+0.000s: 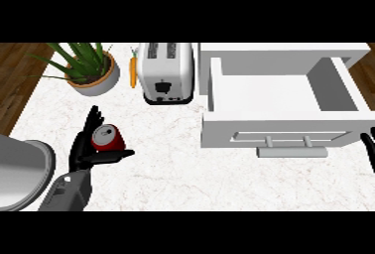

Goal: Pick up the can, place it into the drawer and close the drawer

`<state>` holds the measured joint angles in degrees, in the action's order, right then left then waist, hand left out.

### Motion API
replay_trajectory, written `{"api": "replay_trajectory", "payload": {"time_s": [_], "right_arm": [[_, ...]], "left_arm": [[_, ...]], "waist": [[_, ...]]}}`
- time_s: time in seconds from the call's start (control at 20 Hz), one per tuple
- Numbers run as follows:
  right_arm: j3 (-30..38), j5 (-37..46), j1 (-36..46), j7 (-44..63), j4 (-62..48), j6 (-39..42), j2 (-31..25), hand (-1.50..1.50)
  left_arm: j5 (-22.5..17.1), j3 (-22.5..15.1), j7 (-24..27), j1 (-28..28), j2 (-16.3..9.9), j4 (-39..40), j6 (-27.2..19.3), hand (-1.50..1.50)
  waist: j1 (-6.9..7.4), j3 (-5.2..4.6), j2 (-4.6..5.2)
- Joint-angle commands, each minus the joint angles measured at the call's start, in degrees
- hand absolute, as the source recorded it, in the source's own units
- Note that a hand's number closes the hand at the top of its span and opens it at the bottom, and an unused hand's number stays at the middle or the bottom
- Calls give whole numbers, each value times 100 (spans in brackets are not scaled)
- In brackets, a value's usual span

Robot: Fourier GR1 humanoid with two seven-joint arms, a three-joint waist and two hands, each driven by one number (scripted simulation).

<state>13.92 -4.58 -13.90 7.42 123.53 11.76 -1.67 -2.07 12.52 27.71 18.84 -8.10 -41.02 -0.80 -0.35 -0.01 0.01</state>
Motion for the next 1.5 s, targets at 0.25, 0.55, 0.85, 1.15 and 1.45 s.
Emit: {"api": "replay_trajectory", "payload": {"time_s": [0.25, 0.55, 0.85, 1.15, 1.45], "right_arm": [[-335, 209, -294, -291, 107, -141, 161, -150], [-13, -21, 55, 197, 182, -84, 47, -150], [282, -264, -343, -300, 119, 175, -30, -150], [104, -147, -170, -22, 252, -2, 97, -150], [211, -172, 37, -82, 56, -136, -23, -150]], "left_arm": [[-46, -248, -138, 98, 207, -349, -72, 150], [-338, -176, -272, 321, 111, -316, 366, 150], [-507, -256, -241, 118, 219, -819, 517, 150], [-609, -127, -689, 183, 115, -1336, 36, 150], [-517, -672, -1678, -248, 303, -2916, -95, 150]], "waist": [[12, 2, -7], [17, 1, -5], [19, 2, -9], [17, 1, -4], [64, 5, -17]]}}
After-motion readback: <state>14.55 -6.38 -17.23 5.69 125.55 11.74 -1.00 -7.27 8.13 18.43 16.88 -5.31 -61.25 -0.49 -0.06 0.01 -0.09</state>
